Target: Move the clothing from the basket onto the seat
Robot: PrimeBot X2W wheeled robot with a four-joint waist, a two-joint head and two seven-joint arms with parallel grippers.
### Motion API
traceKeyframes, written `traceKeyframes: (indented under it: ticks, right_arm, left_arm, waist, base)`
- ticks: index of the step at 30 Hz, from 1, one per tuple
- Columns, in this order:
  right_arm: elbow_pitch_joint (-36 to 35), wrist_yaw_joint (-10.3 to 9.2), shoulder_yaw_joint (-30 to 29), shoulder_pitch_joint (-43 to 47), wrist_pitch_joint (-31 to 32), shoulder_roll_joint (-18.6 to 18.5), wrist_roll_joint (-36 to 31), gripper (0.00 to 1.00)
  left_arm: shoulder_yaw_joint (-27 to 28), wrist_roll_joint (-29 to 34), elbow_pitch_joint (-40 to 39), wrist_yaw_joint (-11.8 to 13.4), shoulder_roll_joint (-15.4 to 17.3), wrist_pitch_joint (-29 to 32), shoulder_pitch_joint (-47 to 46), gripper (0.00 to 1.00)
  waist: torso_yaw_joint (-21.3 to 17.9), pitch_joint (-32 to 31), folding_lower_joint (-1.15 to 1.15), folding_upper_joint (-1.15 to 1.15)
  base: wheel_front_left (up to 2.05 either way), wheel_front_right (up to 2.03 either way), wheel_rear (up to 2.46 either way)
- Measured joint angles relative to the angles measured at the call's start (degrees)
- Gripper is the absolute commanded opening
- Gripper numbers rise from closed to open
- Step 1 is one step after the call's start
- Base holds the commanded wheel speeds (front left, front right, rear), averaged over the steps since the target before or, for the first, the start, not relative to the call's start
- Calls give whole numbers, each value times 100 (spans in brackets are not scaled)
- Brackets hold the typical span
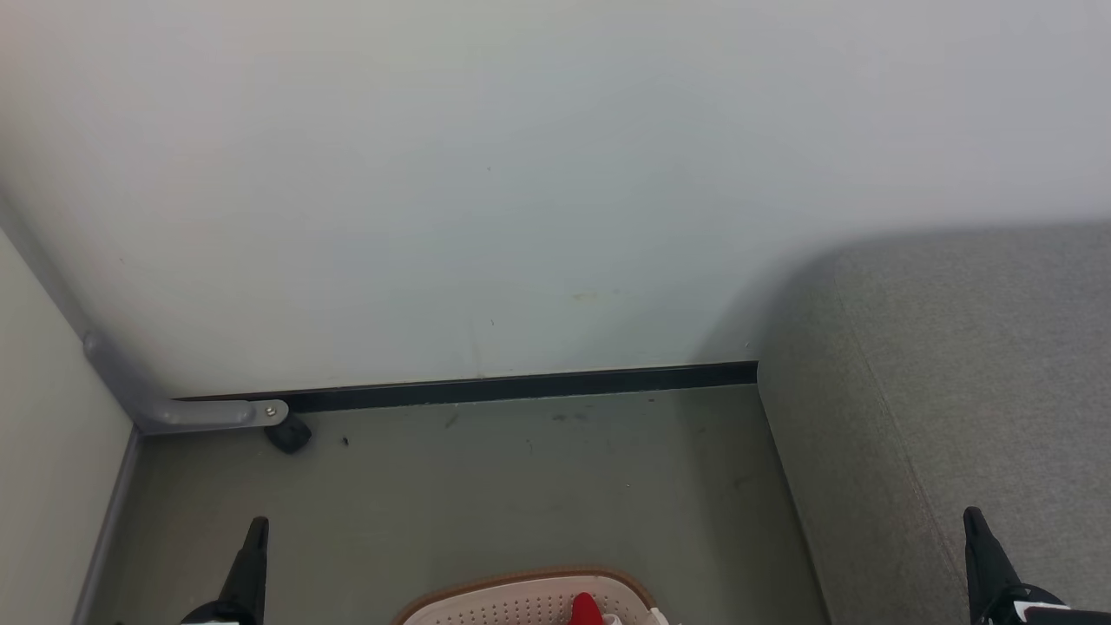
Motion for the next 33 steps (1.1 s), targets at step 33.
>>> traceKeyframes:
  ticks: [33]
  right_arm:
    - [0, 0, 0, 0, 0, 0, 0, 0]
  left_arm:
    - [0, 0, 0, 0, 0, 0, 0, 0]
  waist:
    - [0, 0, 0, 0]
  base:
    - [0, 0, 0]
